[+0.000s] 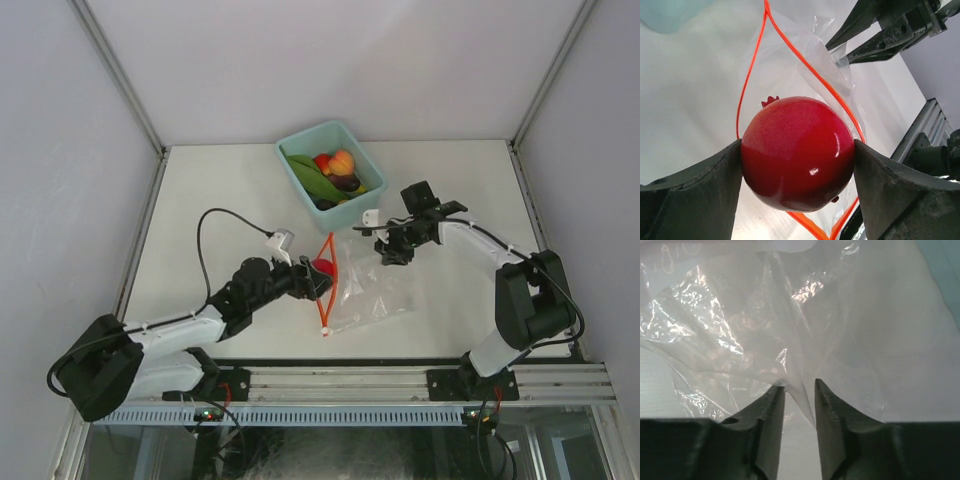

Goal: Open the zip-top bag and remove the fake food
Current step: Pick up the fake fruit from the zipper food storage bag, then place the fake fruit in the bin.

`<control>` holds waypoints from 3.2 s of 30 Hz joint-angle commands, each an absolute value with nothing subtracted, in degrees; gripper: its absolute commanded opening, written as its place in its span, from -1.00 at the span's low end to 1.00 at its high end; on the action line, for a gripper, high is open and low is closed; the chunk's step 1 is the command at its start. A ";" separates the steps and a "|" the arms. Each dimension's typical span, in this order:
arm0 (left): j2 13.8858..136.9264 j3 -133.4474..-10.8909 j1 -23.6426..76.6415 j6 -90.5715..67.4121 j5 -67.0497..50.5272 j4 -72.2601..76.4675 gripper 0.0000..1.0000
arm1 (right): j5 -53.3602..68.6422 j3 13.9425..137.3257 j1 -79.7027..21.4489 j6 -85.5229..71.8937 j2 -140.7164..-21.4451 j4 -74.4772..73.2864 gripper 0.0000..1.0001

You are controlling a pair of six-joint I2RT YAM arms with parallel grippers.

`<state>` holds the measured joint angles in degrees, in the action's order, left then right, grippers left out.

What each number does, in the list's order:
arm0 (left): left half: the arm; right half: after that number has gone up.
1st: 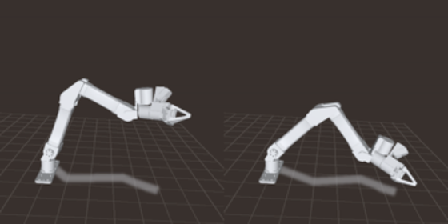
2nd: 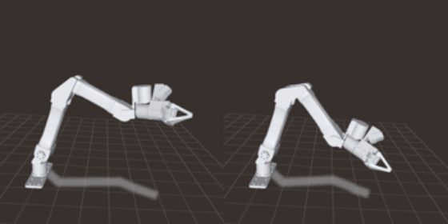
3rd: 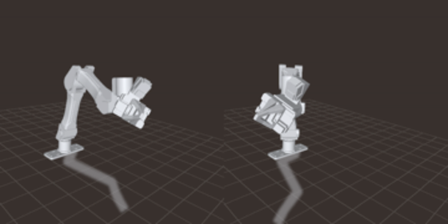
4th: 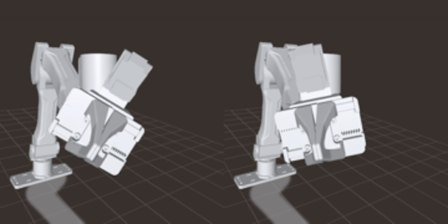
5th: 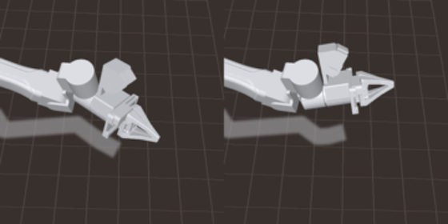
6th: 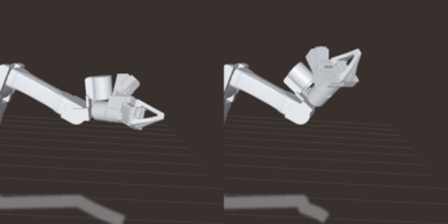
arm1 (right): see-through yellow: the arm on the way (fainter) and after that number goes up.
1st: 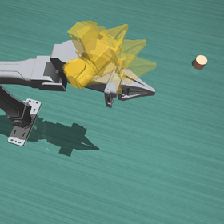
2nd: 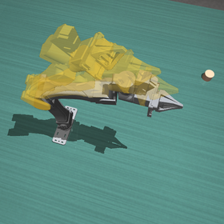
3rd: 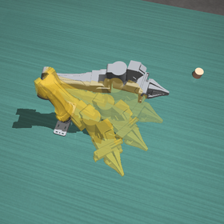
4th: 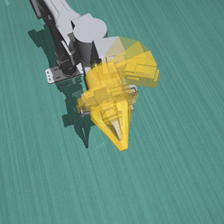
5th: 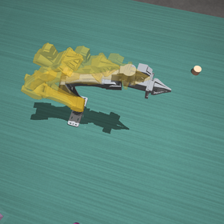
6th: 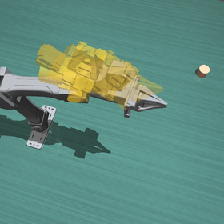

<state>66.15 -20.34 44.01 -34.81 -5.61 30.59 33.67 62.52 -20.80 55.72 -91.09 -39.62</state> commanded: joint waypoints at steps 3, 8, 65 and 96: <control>61.81 -19.14 42.12 -37.13 -8.31 28.46 -0.37 | 35.02 62.23 -19.80 55.73 -87.94 -37.96 -0.15; 58.19 -18.87 40.48 -37.96 -9.40 23.76 -0.37 | 35.97 62.93 -18.75 55.78 -85.53 -38.44 0.14; 73.36 -36.03 41.65 -86.13 -30.17 57.82 -0.41 | 49.22 65.15 -35.53 55.18 -64.24 -26.11 0.87; 56.60 -32.81 37.93 -67.01 -22.07 32.41 0.99 | 55.30 65.15 -30.73 44.47 -64.81 -21.96 -0.62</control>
